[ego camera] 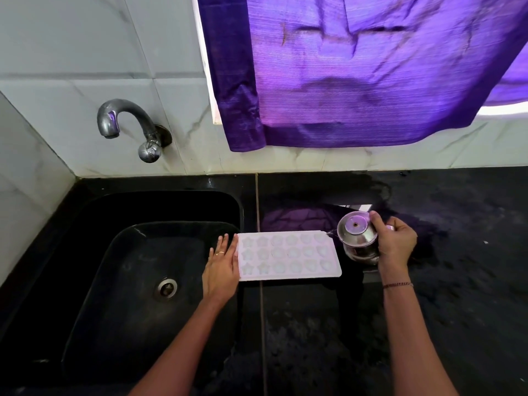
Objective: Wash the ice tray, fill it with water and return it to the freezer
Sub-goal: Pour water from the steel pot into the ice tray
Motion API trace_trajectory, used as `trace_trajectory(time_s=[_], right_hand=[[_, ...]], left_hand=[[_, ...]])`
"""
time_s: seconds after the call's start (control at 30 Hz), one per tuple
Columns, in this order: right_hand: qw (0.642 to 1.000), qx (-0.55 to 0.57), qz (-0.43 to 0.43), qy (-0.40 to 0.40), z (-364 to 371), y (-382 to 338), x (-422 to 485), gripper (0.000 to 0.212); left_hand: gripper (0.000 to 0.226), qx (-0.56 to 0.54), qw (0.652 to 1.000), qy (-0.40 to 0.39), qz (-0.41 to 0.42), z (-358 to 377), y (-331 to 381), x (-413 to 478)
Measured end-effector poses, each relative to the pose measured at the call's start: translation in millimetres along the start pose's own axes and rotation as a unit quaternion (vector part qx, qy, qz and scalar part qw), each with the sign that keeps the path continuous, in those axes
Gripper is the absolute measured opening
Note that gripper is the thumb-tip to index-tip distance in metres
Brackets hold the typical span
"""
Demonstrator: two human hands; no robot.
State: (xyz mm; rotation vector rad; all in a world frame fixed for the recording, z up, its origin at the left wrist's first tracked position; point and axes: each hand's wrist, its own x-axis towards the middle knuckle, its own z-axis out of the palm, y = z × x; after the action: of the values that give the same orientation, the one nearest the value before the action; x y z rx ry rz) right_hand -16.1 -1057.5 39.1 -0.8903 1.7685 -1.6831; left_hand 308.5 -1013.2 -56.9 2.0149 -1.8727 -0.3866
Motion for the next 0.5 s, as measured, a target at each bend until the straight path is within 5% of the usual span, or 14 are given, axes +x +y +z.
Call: trace_trajectory(time_s=[0.5], right_hand=[[0.998, 0.053, 0.038, 0.017, -1.7, -4.6, -6.2, 0.055]], left_hand=[[0.074, -0.006, 1.000, 0.003, 0.003, -0.2, 0.5, 0.7]])
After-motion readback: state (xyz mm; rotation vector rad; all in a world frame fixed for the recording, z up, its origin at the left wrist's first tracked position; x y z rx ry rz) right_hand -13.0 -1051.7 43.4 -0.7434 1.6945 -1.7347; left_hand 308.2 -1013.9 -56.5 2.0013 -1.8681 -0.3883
